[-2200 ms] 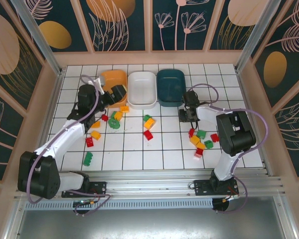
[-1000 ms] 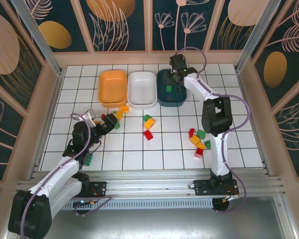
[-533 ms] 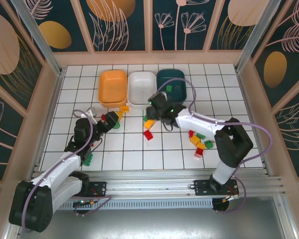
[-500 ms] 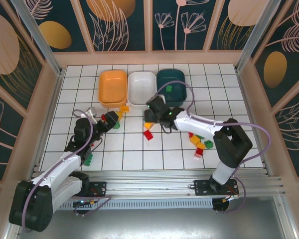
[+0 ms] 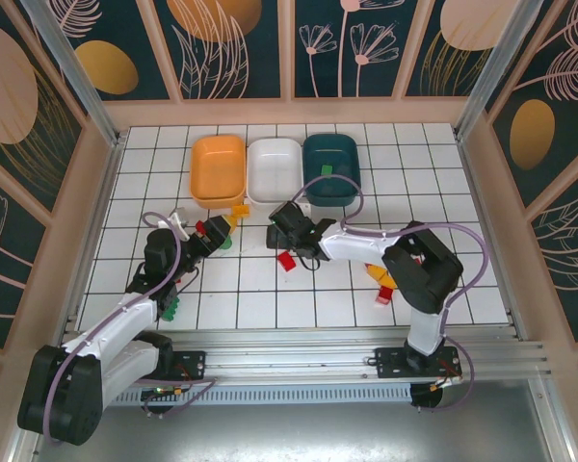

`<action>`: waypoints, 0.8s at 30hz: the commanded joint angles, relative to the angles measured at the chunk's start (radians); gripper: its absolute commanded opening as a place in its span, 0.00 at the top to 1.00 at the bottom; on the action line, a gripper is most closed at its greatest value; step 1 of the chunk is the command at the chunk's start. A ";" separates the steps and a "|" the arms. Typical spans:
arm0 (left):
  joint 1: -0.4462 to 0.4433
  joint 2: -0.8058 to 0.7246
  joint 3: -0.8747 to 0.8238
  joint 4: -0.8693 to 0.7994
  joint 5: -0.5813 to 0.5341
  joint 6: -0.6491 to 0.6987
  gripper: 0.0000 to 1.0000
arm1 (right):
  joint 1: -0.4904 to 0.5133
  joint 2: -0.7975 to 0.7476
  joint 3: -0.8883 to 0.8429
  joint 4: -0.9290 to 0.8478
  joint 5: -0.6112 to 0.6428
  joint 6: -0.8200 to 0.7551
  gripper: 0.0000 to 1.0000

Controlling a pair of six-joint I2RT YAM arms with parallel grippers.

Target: Sort the legos into containers by color

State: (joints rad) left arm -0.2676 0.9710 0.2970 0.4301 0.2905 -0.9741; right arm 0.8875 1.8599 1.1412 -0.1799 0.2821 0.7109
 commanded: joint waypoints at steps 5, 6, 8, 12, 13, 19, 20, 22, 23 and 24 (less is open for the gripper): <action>0.000 -0.027 -0.006 0.019 0.001 -0.004 0.01 | 0.006 0.051 0.024 0.046 0.082 0.071 0.30; 0.000 -0.026 -0.006 0.020 0.001 -0.005 0.01 | 0.005 0.053 0.025 0.042 0.085 0.068 0.33; -0.001 -0.022 -0.002 0.020 0.004 -0.005 0.01 | -0.003 0.053 0.014 0.041 0.082 0.058 0.40; -0.001 -0.014 0.003 0.016 0.011 0.000 0.01 | -0.026 0.008 -0.041 0.052 0.079 0.039 0.56; -0.001 -0.012 0.001 0.020 0.010 0.000 0.01 | -0.032 -0.008 -0.058 0.058 0.075 0.029 0.57; -0.001 0.003 0.010 0.030 0.017 0.000 0.01 | -0.056 -0.028 -0.084 0.072 0.053 -0.041 0.58; 0.000 0.004 0.011 0.029 0.019 -0.001 0.02 | -0.057 -0.026 -0.082 0.074 0.051 -0.052 0.58; 0.001 0.005 0.016 0.022 0.021 0.002 0.01 | -0.058 -0.019 -0.072 0.074 0.052 -0.074 0.54; 0.000 0.003 0.017 0.018 0.021 0.005 0.01 | -0.061 -0.013 -0.065 0.069 0.054 -0.081 0.51; -0.001 0.003 0.018 0.016 0.021 0.007 0.01 | -0.062 -0.005 -0.055 0.063 0.050 -0.087 0.46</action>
State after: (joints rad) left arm -0.2676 0.9718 0.2974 0.4305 0.2913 -0.9741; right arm 0.8307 1.8591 1.0752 -0.1154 0.3138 0.6628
